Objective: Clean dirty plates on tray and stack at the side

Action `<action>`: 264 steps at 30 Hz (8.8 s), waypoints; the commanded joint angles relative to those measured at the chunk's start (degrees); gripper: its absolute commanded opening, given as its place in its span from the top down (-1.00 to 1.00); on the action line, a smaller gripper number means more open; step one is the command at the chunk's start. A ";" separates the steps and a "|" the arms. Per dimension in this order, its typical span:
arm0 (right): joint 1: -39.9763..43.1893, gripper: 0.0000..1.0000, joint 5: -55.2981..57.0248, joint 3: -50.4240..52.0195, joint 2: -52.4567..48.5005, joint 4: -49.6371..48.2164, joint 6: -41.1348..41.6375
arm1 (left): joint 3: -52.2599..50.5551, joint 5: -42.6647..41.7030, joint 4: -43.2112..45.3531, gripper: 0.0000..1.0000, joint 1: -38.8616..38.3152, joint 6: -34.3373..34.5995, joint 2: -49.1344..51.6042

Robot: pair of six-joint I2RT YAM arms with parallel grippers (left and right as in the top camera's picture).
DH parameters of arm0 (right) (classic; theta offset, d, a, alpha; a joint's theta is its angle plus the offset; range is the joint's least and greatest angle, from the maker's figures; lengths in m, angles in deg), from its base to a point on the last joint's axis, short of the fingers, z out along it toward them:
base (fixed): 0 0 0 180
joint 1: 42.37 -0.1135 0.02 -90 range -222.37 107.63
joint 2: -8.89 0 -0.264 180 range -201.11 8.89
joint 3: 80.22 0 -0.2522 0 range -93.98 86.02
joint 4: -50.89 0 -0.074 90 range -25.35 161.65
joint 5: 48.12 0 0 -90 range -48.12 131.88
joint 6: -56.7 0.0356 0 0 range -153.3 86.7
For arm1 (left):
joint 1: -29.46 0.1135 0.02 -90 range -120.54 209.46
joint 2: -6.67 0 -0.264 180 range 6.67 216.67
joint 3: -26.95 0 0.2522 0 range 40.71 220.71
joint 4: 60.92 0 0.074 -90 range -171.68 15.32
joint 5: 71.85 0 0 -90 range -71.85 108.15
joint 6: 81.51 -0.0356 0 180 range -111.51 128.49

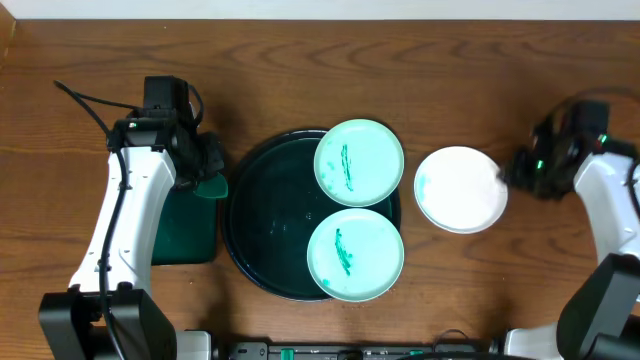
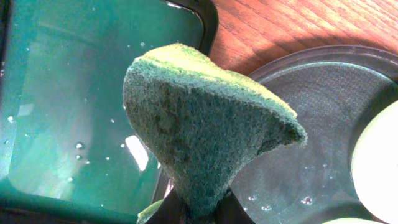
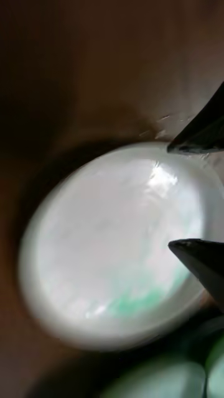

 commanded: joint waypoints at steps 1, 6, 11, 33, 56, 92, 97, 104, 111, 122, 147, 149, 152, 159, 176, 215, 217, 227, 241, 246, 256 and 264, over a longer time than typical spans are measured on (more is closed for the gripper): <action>-4.74 0.10 -5.51 -8.76 0.48 -0.04 -0.90 | 0.39 0.31 0.04 0.85 -0.13 0.35 -0.79; -15.98 -0.08 -2.23 -16.35 -3.78 -2.93 0.20 | 0.39 0.33 0.02 0.86 -0.13 0.35 -0.79; -21.29 -0.10 -2.25 -21.94 -12.37 -2.93 0.17 | 0.39 0.31 0.00 0.86 -0.13 0.35 -0.79; -29.79 0.25 3.52 -25.09 -26.16 -5.49 -1.29 | 0.09 0.33 -0.02 0.85 -0.13 0.33 -0.79; -30.40 0.83 3.69 -20.24 -27.85 -0.33 2.19 | -0.37 0.33 -0.20 0.86 -0.13 0.33 -0.68; -50.23 0.98 7.52 -21.66 -29.59 -5.66 13.35 | -3.93 0.28 -0.11 0.86 -3.67 0.59 -0.17; -50.23 0.98 6.43 -21.66 -31.80 -5.62 13.33 | -4.11 0.31 1.42 0.85 -7.96 1.27 1.36; -50.12 0.98 3.13 -21.66 -33.18 -5.51 13.35 | -4.11 0.31 6.95 0.85 -14.34 3.13 4.59; -49.31 0.98 2.14 -21.66 -33.29 -5.51 13.35 | -4.11 0.33 9.90 0.86 -19.63 3.34 12.68; -49.31 0.97 2.19 -21.66 -33.29 -5.66 13.35 | -4.11 -12.31 10.27 0.86 -20.59 2.54 20.76; -49.09 0.98 2.19 -21.66 -33.29 -2.10 15.74 | -1.86 17.88 3.08 0.86 -16.52 12.55 20.74; -49.09 0.98 2.19 -21.66 -33.29 -1.77 16.02 | -1.90 10.03 2.80 0.86 -16.68 7.43 20.74; -49.05 0.98 2.19 -21.66 -33.29 -1.81 16.11 | -1.97 -7.96 2.93 0.86 -16.94 -2.67 20.74; -49.03 0.97 2.21 -21.66 -33.29 -1.99 16.09 | -1.95 -20.20 7.19 0.86 -17.20 -9.38 20.74; -49.03 0.98 2.45 -21.66 -33.29 -2.34 16.06 | -1.97 12.17 0.26 0.86 -18.03 10.80 20.74; -49.05 0.97 2.40 -21.66 -33.29 -2.25 15.85 | 12.87 15.85 -12.09 0.86 -17.25 8.20 15.41; -49.05 0.98 2.14 -21.66 -33.29 -2.25 15.58 | 12.85 13.40 -12.28 0.86 -15.80 7.98 13.73; -48.61 0.97 -8.52 -23.76 -30.62 -3.08 6.64 | 12.83 9.86 -12.24 0.85 -5.03 4.74 11.30; -53.00 0.98 31.12 -23.76 -13.20 1.49 7.02 | 12.83 9.86 -12.02 0.86 0.44 4.76 11.30; -59.12 0.97 47.58 -23.76 -10.27 2.38 6.82 | 12.83 9.86 -12.02 0.85 0.44 4.76 11.30; -74.03 0.97 79.82 -23.76 -10.01 1.88 6.82 | 12.83 9.86 -12.02 0.86 0.44 4.79 11.30; -77.94 0.98 94.86 -23.76 -9.86 -2.23 1.60 | 12.83 9.86 -12.02 0.86 0.44 4.79 11.30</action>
